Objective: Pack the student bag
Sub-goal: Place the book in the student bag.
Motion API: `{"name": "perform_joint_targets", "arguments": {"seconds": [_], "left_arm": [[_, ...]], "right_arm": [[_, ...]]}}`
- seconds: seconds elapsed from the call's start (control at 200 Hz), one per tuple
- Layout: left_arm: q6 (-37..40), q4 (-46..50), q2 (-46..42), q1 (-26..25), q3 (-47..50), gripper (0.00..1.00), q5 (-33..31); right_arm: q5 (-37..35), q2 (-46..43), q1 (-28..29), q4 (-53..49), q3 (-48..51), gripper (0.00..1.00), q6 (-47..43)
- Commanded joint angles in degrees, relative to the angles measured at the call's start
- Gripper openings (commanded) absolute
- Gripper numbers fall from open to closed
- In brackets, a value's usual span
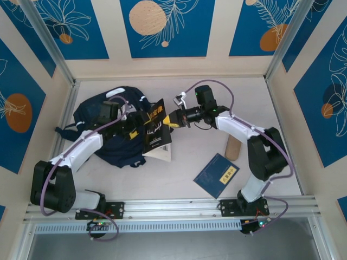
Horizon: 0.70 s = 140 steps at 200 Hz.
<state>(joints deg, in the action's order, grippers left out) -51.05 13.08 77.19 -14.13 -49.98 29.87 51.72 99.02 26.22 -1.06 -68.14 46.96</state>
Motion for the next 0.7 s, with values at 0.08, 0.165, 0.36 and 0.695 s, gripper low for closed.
{"name": "perform_joint_targets", "arguments": {"seconds": [0.08, 0.165, 0.36, 0.695], "left_arm": [[4.0, 5.9, -1.8, 2.8, 3.4, 0.99, -4.8], [6.2, 7.3, -1.5, 2.8, 2.6, 0.98, -4.5], [9.4, 7.7, 0.8, 2.3, 1.7, 0.90, -1.1], [9.7, 4.7, 7.6, 0.5, 0.4, 0.60, 2.4]], "right_arm": [[-3.9, 8.4, -0.7, -7.0, -2.2, 0.00, -4.4], [-5.0, 10.0, -1.0, -7.8, -2.4, 0.00, -4.4], [-11.0, 12.1, -1.1, -14.3, -3.9, 0.00, -7.0], [-12.4, 16.2, -0.8, -16.1, -5.3, 0.00, -7.7]]}}
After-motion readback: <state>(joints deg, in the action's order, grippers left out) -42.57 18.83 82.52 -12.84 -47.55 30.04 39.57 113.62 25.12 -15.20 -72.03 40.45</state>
